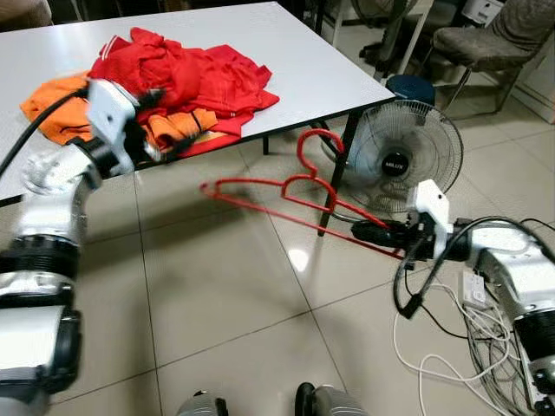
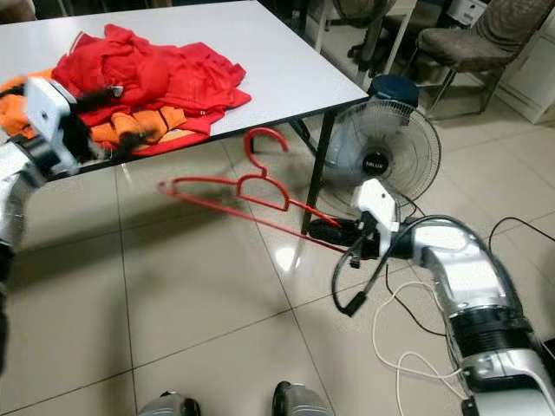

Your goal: Hang hanger

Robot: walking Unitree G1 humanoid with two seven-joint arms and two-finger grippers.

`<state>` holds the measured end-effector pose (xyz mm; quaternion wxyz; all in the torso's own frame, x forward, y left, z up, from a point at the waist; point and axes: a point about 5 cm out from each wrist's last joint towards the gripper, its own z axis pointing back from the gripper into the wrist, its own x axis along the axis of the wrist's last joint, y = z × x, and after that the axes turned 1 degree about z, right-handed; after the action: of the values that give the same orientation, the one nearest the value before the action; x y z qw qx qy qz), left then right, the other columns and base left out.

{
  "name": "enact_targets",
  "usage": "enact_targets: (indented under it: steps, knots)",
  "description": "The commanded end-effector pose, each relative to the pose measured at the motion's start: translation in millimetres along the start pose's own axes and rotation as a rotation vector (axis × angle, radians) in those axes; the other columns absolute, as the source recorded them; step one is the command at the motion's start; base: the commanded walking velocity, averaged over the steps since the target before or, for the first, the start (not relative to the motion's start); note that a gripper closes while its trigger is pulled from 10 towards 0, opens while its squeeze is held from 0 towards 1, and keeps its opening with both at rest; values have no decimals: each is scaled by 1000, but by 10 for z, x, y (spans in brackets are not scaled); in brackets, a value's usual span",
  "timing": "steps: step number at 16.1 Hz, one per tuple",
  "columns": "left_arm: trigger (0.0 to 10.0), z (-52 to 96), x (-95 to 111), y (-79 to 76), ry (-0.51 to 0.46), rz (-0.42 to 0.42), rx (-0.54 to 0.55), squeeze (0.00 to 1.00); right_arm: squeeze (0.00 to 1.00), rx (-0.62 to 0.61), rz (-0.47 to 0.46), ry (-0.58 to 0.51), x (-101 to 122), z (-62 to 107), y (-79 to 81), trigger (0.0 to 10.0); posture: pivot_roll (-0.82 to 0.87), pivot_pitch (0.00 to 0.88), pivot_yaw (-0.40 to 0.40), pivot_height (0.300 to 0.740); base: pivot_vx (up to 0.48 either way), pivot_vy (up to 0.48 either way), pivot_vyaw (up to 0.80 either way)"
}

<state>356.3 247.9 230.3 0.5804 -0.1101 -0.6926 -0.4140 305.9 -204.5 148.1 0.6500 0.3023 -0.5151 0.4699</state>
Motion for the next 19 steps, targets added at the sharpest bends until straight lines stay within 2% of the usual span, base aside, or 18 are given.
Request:
enact_targets:
  steps: [1,3,5,7,8,9,10,12,13,15,19]
  knots:
    - [10000,33,28,38,49,-44,-73,0,0,-5,15,-13,86,64,-65,0,-137,116,-27,740,0,0,0]
    - [10000,119,68,175,89,-31,-80,0,0,-3,10,-38,141,113,-86,0,-137,113,-23,740,0,0,0]
    - [10000,163,163,259,55,16,-104,0,0,9,4,-44,155,149,-92,0,-140,106,-23,740,0,0,0]
    - [10000,153,204,258,31,36,-150,0,0,21,-3,-54,171,161,-91,0,-142,102,-23,740,0,0,0]
    - [10000,60,253,189,-34,80,-239,0,0,48,-10,-76,210,146,-74,0,-143,98,-23,740,0,0,0]
    - [10000,10,269,151,-70,109,-275,0,0,62,-12,-86,224,123,-59,0,-143,98,-23,740,0,0,0]
    - [10000,-2,272,139,-79,119,-288,0,0,68,-14,-89,228,114,-52,0,-149,101,-21,740,0,0,0]
    - [10000,-67,308,50,-162,217,-385,0,0,87,-22,-104,233,66,-38,0,-154,107,-16,740,0,0,0]
    - [10000,-77,320,33,-181,232,-401,0,0,89,-23,-111,241,58,-38,0,-154,107,-16,740,0,0,0]
    - [10000,-155,353,-85,-243,292,-479,0,0,105,-44,-145,281,15,-35,0,-157,113,-15,740,0,0,0]
    - [10000,-228,362,-247,-270,326,-550,0,0,131,-52,-162,302,-64,-7,0,-159,120,-14,740,0,0,0]
